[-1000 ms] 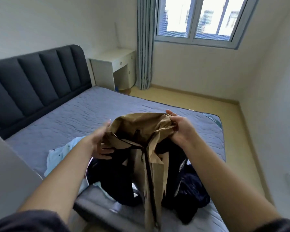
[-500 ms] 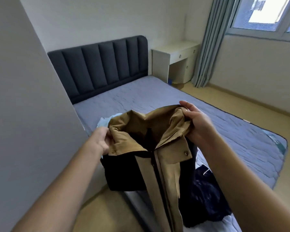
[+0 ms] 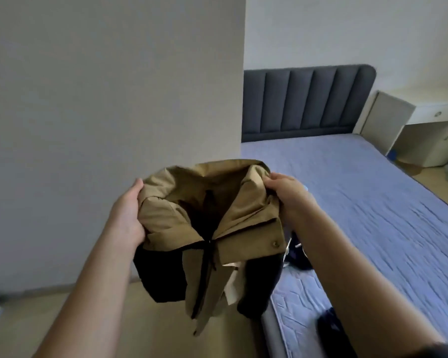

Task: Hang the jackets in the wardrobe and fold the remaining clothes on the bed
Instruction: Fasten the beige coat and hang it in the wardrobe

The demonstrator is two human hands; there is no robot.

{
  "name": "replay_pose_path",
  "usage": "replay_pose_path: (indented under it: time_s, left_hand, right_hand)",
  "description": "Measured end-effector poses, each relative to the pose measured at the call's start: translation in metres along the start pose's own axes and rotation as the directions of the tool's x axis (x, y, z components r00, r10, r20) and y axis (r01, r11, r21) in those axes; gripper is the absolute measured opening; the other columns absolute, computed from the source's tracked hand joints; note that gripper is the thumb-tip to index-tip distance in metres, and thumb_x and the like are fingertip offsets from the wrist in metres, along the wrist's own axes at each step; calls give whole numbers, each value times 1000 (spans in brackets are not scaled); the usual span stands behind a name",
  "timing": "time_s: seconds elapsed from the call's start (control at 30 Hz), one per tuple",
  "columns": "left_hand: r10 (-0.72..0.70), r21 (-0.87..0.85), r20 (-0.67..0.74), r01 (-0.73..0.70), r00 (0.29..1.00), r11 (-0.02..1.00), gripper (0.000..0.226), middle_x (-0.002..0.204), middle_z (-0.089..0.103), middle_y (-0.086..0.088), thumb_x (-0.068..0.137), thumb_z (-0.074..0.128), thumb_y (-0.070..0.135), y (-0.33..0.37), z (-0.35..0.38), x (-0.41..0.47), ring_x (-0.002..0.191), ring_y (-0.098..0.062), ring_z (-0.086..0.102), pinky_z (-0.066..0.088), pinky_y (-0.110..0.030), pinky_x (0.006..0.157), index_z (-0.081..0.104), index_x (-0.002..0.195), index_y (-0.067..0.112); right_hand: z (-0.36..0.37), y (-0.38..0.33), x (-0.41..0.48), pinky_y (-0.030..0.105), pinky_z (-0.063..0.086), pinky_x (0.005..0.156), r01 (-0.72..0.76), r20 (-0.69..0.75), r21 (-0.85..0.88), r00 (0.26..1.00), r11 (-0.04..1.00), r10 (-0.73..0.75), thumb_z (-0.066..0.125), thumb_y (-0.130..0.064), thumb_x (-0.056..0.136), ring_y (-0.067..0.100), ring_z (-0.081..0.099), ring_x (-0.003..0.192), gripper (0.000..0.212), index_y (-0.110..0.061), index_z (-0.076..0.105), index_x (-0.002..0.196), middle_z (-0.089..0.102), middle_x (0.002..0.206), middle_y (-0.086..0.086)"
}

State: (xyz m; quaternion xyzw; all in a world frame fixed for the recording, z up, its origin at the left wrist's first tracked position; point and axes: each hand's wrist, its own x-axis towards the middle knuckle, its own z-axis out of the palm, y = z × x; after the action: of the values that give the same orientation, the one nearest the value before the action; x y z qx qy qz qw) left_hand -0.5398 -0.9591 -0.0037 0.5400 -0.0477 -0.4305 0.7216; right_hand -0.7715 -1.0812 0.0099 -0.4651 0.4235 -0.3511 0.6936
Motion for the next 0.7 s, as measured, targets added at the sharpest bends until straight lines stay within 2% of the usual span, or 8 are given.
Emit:
replay_pose_path:
  time_s: [0.03,0.1,0.2,0.33,0.47,0.53,0.63,0.7]
  left_hand:
    - [-7,17,-85,8,996,1000,33,85,72,-10,93,55,44,1,-20,-1,74,-25,69,52,-35,62,67,85,15]
    - [17,19,-170,-14,985,1000,34,79,73,-8,91,57,47,3,-62,-5,74,-23,69,51,-35,64,67,86,15]
    - [94,-35,-271,-108,958,994,34,75,75,-4,89,60,49,19,-128,-21,70,-19,72,53,-33,65,69,85,16]
    - [171,-68,-443,-223,880,972,31,80,74,-3,87,63,48,49,-222,-57,77,-19,71,55,-36,76,69,86,17]
    - [186,-93,-569,-288,801,953,31,72,74,-2,89,61,46,53,-324,-105,62,-15,71,53,-29,60,69,85,16]
    - [183,-102,-639,-319,747,942,32,70,73,-3,90,59,45,56,-374,-132,61,-17,70,53,-27,57,69,83,15]
    - [175,-90,-742,-355,647,931,32,80,71,-5,92,58,41,61,-449,-174,69,-18,67,53,-29,63,69,92,12]
    - [172,-94,-778,-384,603,919,33,91,71,-8,93,56,39,65,-494,-201,81,-21,67,54,-33,74,69,103,10]
  right_hand:
    - [21,16,3,27,54,59,-15,23,-46,1000,999,16,44,-6,100,18,63,64,22,-9,62,86,64,75,10]
    - [62,47,5,31,50,66,11,73,-131,997,991,-1,41,-2,99,20,58,70,27,-10,61,84,61,77,11]
    - [122,74,-4,29,51,66,74,116,-160,992,984,-56,42,-4,99,18,60,69,30,-16,65,83,65,75,5]
    - [210,103,-43,26,53,60,139,250,-188,964,972,-90,43,-8,98,15,64,66,29,-17,67,85,69,75,3]
    - [295,147,-95,28,51,60,195,384,-263,920,945,-83,41,-11,99,16,62,66,26,-12,65,90,66,75,3]
    - [339,173,-122,26,48,58,220,431,-309,899,925,-70,40,-13,99,14,59,64,24,-15,62,89,63,73,1]
    - [405,208,-163,20,39,50,288,506,-348,859,892,-81,39,-12,99,12,47,57,26,-16,51,76,51,65,-2]
    - [447,227,-190,25,40,54,323,571,-362,818,875,-66,40,-13,98,13,47,61,25,-15,51,76,50,66,-1]
